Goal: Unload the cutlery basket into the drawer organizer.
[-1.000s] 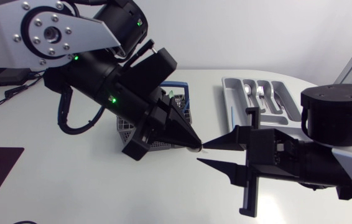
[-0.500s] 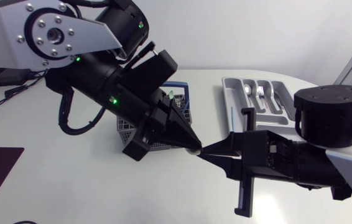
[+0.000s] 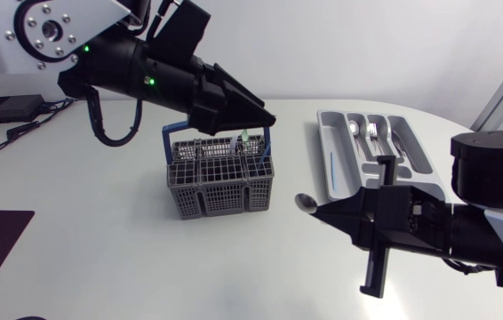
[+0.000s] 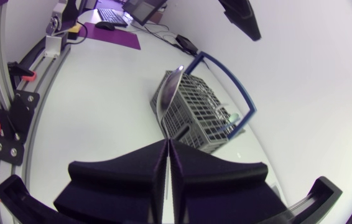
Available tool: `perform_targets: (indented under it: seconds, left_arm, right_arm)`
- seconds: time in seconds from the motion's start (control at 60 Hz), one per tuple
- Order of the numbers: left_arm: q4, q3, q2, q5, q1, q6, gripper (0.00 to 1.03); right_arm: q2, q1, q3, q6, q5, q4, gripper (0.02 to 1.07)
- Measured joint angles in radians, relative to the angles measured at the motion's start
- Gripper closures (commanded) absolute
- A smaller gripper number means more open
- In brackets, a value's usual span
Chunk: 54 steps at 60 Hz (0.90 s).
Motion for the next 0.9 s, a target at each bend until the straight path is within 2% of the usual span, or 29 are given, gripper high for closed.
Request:
perform_targets:
  seconds: [0.167,0.25,0.367,0.783,0.9]
  left_arm:
    - [0.111,-0.072,0.006,-0.180,-0.024,-0.060,0.17]
    - [0.184,-0.111,0.022,-0.298,-0.063,-0.066,0.17]
    - [0.254,-0.146,0.060,-0.396,-0.105,-0.067,0.17]
    - [0.330,-0.176,0.148,-0.553,-0.152,-0.067,0.17]
    - [0.334,-0.176,0.159,-0.579,-0.155,-0.066,0.17]
  right_arm:
    - [0.016,-0.231,-0.024,-0.109,-0.076,-0.006,1.01]
    - [0.045,-0.349,-0.024,-0.170,-0.114,-0.006,1.01]
    - [0.111,-0.474,-0.024,-0.244,-0.147,0.023,1.01]
    - [0.425,-0.708,0.010,-0.420,-0.167,0.220,1.01]
    - [0.511,-0.735,0.045,-0.475,-0.130,0.288,1.01]
